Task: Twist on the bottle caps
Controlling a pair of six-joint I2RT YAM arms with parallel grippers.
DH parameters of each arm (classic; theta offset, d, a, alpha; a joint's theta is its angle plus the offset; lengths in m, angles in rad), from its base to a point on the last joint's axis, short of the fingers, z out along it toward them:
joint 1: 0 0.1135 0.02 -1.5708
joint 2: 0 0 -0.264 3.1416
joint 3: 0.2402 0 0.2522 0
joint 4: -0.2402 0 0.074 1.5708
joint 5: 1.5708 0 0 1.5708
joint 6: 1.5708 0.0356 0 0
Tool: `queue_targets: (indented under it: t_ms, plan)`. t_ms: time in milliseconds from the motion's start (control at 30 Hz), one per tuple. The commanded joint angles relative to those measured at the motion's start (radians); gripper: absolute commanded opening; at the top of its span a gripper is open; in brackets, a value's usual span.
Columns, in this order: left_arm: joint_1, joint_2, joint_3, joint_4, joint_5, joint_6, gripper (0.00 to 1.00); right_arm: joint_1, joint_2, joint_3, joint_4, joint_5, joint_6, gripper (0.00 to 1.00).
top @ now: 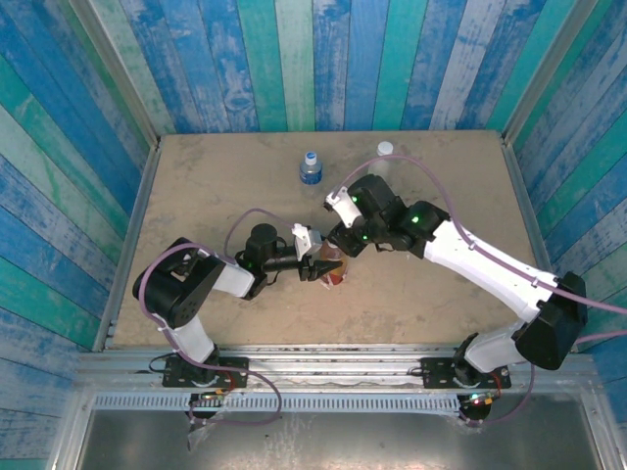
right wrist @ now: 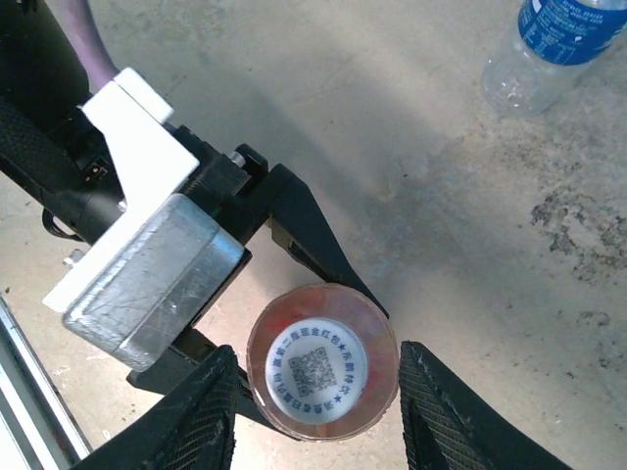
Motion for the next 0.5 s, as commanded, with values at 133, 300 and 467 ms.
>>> queue_targets:
  t_ms: [133,300,467]
  plan:
    - [-0.008,0.034,-0.009,-0.071,0.024,-0.021,0.59,0.044,0.068,0.083,-0.082,0.114,0.005,0.48]
    - [-0.008,0.033,-0.008,-0.077,0.025,-0.019,0.59,0.052,0.104,0.106,-0.099,0.114,0.004,0.47]
    - [-0.008,0.032,-0.007,-0.081,0.024,-0.016,0.58,0.052,0.121,0.113,-0.114,0.103,0.002,0.42]
